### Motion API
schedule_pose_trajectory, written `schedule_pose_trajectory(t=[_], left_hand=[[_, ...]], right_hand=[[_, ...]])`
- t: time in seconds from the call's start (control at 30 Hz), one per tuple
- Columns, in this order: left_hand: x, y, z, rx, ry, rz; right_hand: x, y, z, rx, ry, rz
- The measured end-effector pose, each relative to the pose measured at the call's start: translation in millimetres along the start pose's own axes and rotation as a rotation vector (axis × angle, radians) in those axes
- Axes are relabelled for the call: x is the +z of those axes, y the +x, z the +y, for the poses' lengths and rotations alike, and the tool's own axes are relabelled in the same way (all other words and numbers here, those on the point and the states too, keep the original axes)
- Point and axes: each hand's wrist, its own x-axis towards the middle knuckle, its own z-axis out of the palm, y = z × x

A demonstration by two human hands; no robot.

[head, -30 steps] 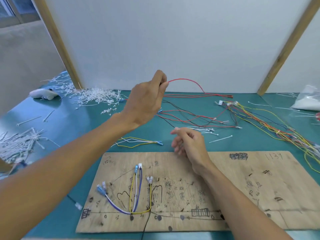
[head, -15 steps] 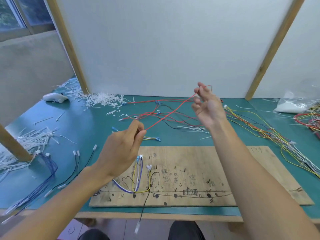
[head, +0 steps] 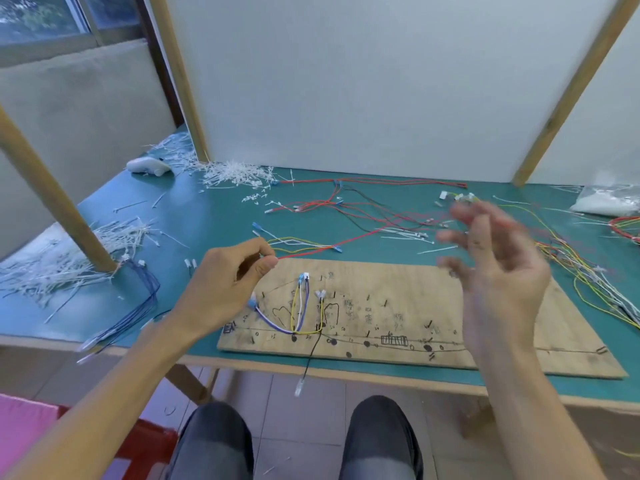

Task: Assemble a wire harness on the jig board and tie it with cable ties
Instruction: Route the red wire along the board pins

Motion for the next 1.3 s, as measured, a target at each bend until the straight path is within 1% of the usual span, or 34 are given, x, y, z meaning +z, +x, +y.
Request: schedule_pose_trajectory(t=[0.03, 0.07, 0.13, 0.17, 0.2, 0.23, 0.27, 0.3, 0.33, 0.4, 0.43, 0.47, 0.5, 0.53, 0.57, 0.6, 0.63, 0.67, 0.7, 0.77, 0.83, 0.9, 0.97, 1.07, 1.3], left_hand=[[-1.2, -2.8, 3.7, 0.017, -0.013, 0.002], [-1.6, -5.6, 6.9, 0.028, -0.026, 0.003], [-0.9, -10.1, 11.5, 0.034, -0.046, -0.006], [-0.4, -12.1, 13.0, 0.034, -0.055, -0.013], [0.1, -14.3, 14.4, 0.036, -0.061, -0.015], [0.5, -16.1, 15.5, 0.042, -0.063, -0.016], [0.7, -18.5, 16.6, 0.051, -0.066, -0.025], [1.6, -20.8, 18.3, 0.064, -0.074, -0.045], [2.4, -22.3, 20.5, 0.081, -0.081, -0.075], [4.7, -25.1, 26.0, 0.122, -0.081, -0.137], [6.2, -25.4, 28.3, 0.145, -0.074, -0.157], [7.4, -25.9, 30.1, 0.166, -0.070, -0.170], [7.8, -26.2, 31.2, 0.185, -0.075, -0.177], [7.2, -26.8, 32.0, 0.201, -0.086, -0.181], [5.8, -28.1, 31.8, 0.212, -0.093, -0.185], [3.5, -29.7, 29.4, 0.210, -0.089, -0.190], [0.1, -31.8, 24.9, 0.188, -0.078, -0.197], [-4.8, -34.2, 18.5, 0.146, -0.067, -0.203], [-11.1, -36.6, 10.1, 0.097, -0.058, -0.200], [-26.2, -41.0, -7.1, 0.013, -0.041, -0.172], [-37.8, -43.1, -20.2, -0.091, -0.037, -0.184], [-40.3, -44.6, -28.6, -0.164, -0.013, -0.200], [-35.8, -45.5, -32.5, -0.192, 0.042, -0.178], [-26.0, -47.8, -34.8, -0.217, 0.098, -0.127], [-8.7, -51.5, -42.3, -0.315, 0.165, -0.069]], right_hand=[[-5.0, -25.4, 3.7, 0.060, -0.199, 0.013], [-9.1, -50.6, 5.8, 0.156, -0.399, -0.015], [-20.2, -88.5, 3.2, 0.330, -0.738, -0.142], [-28.0, -99.8, -1.8, 0.349, -0.871, -0.209], [-33.2, -105.9, -10.8, 0.360, -0.953, -0.256], [-36.4, -109.5, -17.9, 0.359, -0.942, -0.291], [-33.8, -115.1, -27.1, 0.343, -0.868, -0.332], [-28.5, -120.6, -32.3, 0.274, -0.797, -0.355], [-16.9, -124.1, -36.1, 0.149, -0.755, -0.345], [9.4, -123.8, -30.3, -0.203, -0.724, -0.302], [23.6, -119.2, -22.4, -0.355, -0.783, -0.323], [37.9, -111.7, -12.6, -0.456, -0.888, -0.392], [49.2, -103.7, -0.2, -0.466, -0.964, -0.513], [57.2, -98.0, 13.4, -0.387, -1.009, -0.643], [62.7, -96.9, 24.8, -0.279, -0.990, -0.748], [65.1, -98.3, 34.4, -0.190, -0.903, -0.812], [64.1, -100.5, 44.3, -0.149, -0.806, -0.806], [60.7, -102.4, 53.4, -0.130, -0.746, -0.765], [56.5, -102.6, 59.9, -0.133, -0.738, -0.735], [51.4, -101.0, 67.5, -0.150, -0.820, -0.725], [50.6, -100.1, 72.4, -0.154, -0.904, -0.759], [57.0, -103.3, 74.2, -0.158, -0.909, -0.787], [63.1, -104.7, 76.2, -0.165, -0.897, -0.771], [65.0, -103.9, 80.4, -0.178, -0.904, -0.688], [62.0, -101.7, 88.9, -0.207, -0.939, -0.631]])
